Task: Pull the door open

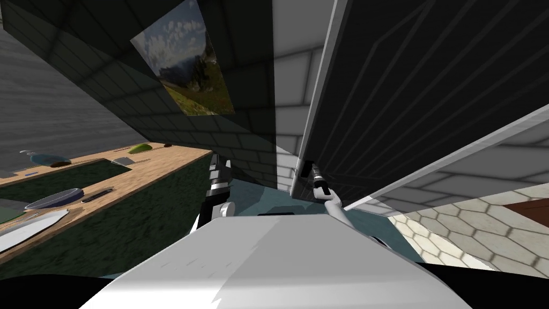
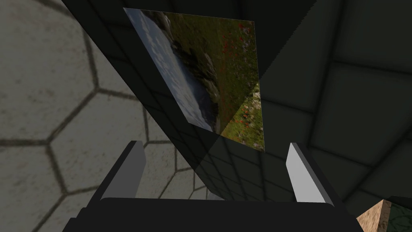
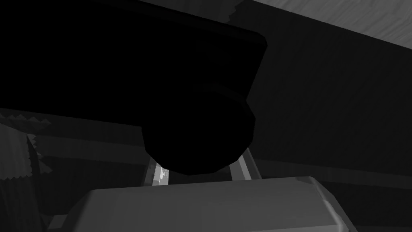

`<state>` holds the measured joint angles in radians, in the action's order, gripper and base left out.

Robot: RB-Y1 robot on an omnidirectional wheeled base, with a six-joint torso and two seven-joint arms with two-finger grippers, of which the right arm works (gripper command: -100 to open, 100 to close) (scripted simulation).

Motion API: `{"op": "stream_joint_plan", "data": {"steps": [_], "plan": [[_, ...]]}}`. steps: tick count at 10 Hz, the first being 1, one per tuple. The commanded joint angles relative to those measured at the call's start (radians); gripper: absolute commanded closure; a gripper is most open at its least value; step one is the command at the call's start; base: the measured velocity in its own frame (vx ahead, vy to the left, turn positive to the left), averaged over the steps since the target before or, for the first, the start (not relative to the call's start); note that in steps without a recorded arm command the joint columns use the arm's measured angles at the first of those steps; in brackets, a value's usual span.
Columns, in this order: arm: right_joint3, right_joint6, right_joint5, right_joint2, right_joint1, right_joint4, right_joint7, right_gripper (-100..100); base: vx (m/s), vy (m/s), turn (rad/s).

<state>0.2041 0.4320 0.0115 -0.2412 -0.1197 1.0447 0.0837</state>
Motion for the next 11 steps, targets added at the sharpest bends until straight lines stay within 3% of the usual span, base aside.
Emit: {"op": "stream_joint_plan", "data": {"steps": [1, 3, 4, 5, 6, 7, 10, 11], "plan": [[-0.015, 0.006, 0.014, 0.01, -0.011, -0.008, -0.032, 100, -0.055, -0.024, 0.065], [-0.02, 0.008, 0.079, 0.005, -0.023, -0.025, -0.099, 100, -0.074, -0.043, 0.134], [-0.02, 0.008, 0.079, 0.005, -0.023, -0.025, -0.115, 100, -0.068, -0.041, 0.062], [-0.022, 0.01, 0.112, 0.002, -0.029, -0.033, -0.148, 100, -0.069, -0.031, 0.09], [-0.022, 0.01, 0.112, 0.002, -0.029, -0.033, -0.156, 100, -0.051, -0.02, 0.059], [-0.025, 0.011, 0.144, 0.0, -0.035, -0.041, -0.193, 100, -0.053, -0.02, 0.125], [-0.028, 0.012, 0.177, -0.003, -0.041, -0.05, -0.239, 100, -0.055, -0.025, 0.063], [-0.03, 0.014, 0.21, -0.005, -0.047, -0.058, -0.28, 100, -0.064, -0.026, 0.139]]}}
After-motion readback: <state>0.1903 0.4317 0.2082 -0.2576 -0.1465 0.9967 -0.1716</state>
